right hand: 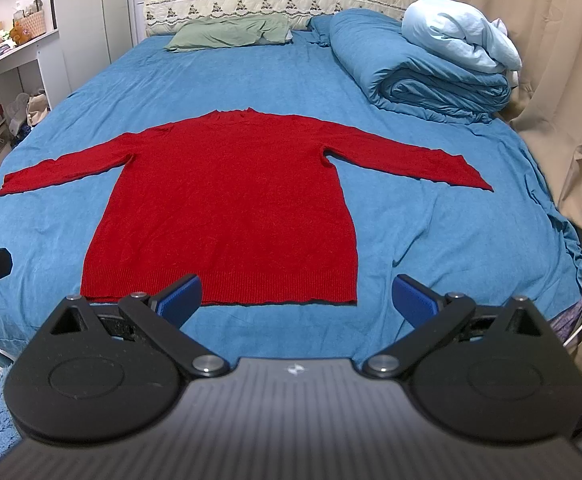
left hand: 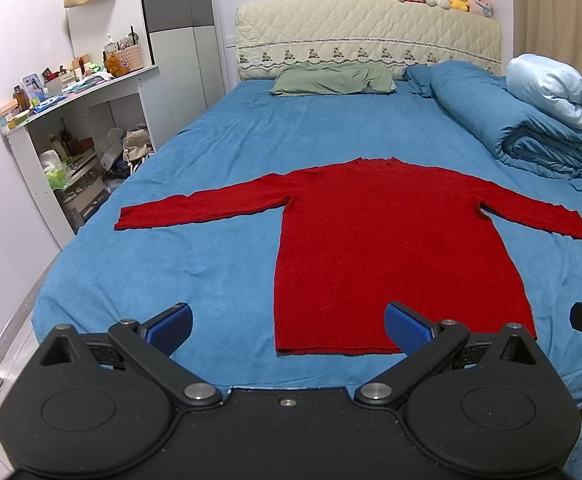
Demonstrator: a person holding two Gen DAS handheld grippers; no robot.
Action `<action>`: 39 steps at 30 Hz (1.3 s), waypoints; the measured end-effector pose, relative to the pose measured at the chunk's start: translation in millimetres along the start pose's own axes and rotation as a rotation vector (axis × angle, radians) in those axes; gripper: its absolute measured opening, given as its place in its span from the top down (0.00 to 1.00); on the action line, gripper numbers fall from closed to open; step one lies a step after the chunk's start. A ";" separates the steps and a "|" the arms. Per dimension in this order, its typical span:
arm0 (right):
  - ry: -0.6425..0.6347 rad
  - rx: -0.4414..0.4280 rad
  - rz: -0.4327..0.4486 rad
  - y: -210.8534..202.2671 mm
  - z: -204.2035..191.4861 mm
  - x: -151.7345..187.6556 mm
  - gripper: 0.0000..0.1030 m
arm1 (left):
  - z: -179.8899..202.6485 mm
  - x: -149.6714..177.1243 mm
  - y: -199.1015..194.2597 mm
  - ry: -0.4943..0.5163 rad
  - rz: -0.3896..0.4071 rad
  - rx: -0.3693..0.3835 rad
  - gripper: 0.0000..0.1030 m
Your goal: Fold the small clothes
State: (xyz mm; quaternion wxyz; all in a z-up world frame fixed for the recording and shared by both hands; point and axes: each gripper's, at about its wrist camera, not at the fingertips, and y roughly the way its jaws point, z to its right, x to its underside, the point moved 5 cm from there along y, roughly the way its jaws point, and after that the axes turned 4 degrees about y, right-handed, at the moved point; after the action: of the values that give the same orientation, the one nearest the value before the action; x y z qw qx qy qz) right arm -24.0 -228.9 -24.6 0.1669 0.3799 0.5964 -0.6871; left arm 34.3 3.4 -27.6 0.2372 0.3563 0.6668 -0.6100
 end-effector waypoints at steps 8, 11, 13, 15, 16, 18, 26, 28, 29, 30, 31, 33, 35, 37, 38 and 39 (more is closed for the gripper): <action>0.000 0.000 0.000 -1.0 -0.8 -0.1 0.00 | 0.2 0.1 -0.3 -0.002 0.005 0.003 0.00; 0.000 0.000 0.000 -1.3 -1.0 -0.1 0.00 | -0.7 -0.4 -1.1 -0.002 0.005 0.004 0.00; 0.000 0.000 0.000 -1.4 -1.1 -0.2 0.00 | -0.7 -0.3 -1.1 -0.003 0.005 0.004 0.00; 0.000 0.000 0.001 -1.6 -1.1 -0.2 0.00 | -0.9 -0.4 -1.1 -0.003 0.006 0.004 0.00; 0.000 0.000 0.001 -1.7 -1.1 -0.2 0.00 | -0.8 -0.6 -1.2 -0.003 0.006 0.004 0.00; 0.000 0.000 0.001 -1.8 -1.2 -0.2 0.00 | -0.6 -0.6 -1.4 -0.003 0.006 0.005 0.00; 0.000 0.001 0.002 -2.7 -2.0 -0.4 0.00 | -0.2 -1.5 -1.8 -0.003 0.007 0.004 0.00; 0.000 0.000 0.002 -2.9 -2.3 -0.4 0.00 | -0.4 -1.4 -1.8 -0.004 0.006 0.005 0.00; 0.000 0.000 0.002 -3.1 -2.5 -0.4 0.00 | -0.4 -1.5 -1.8 -0.003 0.007 0.005 0.00; 0.000 0.001 0.002 -3.2 -2.6 -0.4 0.00 | 0.0 -2.1 -2.4 -0.004 0.007 0.005 0.00; 0.000 0.001 0.002 -3.0 -2.7 0.5 0.00 | 0.1 -2.2 -2.5 -0.004 0.007 0.005 0.00; 0.000 0.000 0.003 -2.4 -2.7 1.9 0.00 | -0.2 -2.2 -2.5 -0.004 0.008 0.005 0.00; 0.000 0.000 0.004 -2.0 -2.9 3.7 0.00 | 0.4 -3.5 -3.4 -0.005 0.010 0.004 0.00; 0.000 0.001 0.006 -5.5 -4.6 0.2 0.00 | 0.8 -5.1 -4.7 -0.007 0.013 0.004 0.00; 0.000 -0.001 0.007 -8.2 -3.0 -2.1 0.00 | 0.6 -6.2 -5.7 -0.007 0.015 0.004 0.00; 0.002 -0.004 0.008 -7.1 -1.2 -2.3 0.00 | 0.7 -6.9 -6.0 -0.007 0.016 0.005 0.00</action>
State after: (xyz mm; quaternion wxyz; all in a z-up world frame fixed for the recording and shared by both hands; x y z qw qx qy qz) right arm -26.9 -226.6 -18.0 0.1695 0.3826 0.5965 -0.6849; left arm 34.0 1.4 -18.6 0.2436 0.3601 0.6617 -0.6109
